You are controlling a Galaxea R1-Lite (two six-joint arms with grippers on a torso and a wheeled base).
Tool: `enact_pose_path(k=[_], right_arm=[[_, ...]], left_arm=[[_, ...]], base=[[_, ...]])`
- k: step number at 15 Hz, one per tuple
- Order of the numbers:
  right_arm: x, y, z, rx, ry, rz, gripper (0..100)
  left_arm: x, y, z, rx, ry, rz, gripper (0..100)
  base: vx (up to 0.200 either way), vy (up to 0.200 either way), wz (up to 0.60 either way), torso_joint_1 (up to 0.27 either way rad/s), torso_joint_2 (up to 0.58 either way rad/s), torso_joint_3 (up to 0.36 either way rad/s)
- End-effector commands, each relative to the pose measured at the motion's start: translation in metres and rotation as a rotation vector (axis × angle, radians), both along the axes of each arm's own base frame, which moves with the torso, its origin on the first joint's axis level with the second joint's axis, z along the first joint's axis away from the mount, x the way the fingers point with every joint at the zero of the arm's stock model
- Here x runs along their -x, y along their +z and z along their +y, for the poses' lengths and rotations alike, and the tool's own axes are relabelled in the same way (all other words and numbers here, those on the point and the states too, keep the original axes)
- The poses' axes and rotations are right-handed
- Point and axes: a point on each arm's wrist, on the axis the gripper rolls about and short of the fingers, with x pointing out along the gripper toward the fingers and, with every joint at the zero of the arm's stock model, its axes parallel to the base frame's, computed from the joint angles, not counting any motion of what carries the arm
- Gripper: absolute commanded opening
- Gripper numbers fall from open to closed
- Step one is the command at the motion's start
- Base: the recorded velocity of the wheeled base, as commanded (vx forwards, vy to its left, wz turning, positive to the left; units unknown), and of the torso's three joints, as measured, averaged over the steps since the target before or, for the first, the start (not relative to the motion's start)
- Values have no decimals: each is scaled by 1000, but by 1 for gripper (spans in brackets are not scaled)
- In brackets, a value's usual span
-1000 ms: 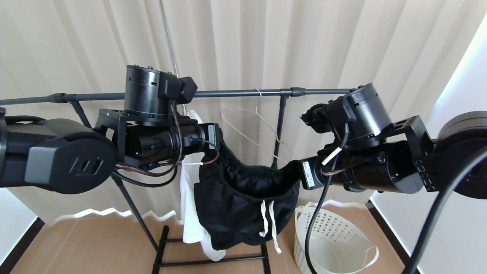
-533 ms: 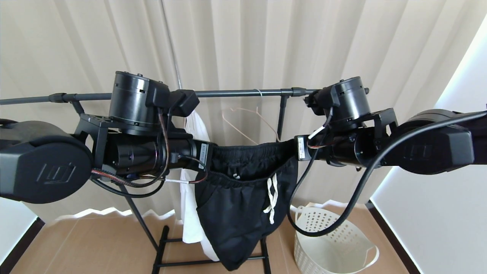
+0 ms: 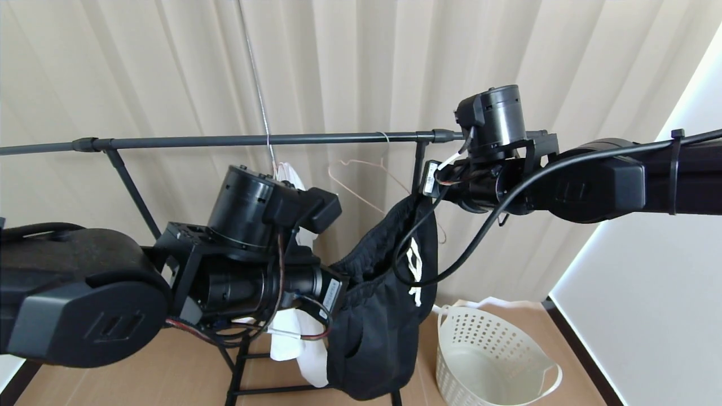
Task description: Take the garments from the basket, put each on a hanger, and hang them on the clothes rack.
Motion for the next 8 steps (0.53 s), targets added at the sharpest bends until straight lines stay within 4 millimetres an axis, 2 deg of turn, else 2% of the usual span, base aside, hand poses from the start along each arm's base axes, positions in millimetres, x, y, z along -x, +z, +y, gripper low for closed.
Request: enact_pose_path(k=[1, 3, 7, 8], right_arm=[[-12, -4, 8, -45, -18, -2, 0], [-15, -1, 11, -82, -29, -11, 0], [-10, 4, 16, -122, -26, -18, 0], [-10, 4, 18, -123, -23, -18, 0]], left_arm=[[10, -13, -14, -24, -54, 32, 0], [17, -18, -25, -32, -91, 43, 0], [39, -21, -63, 86, -118, 111, 0], [41, -22, -65, 90, -119, 118, 0]], base=[[0, 0, 0, 0, 0, 0], [0, 0, 0, 0, 0, 0], [0, 0, 0, 0, 0, 0], [0, 0, 0, 0, 0, 0]])
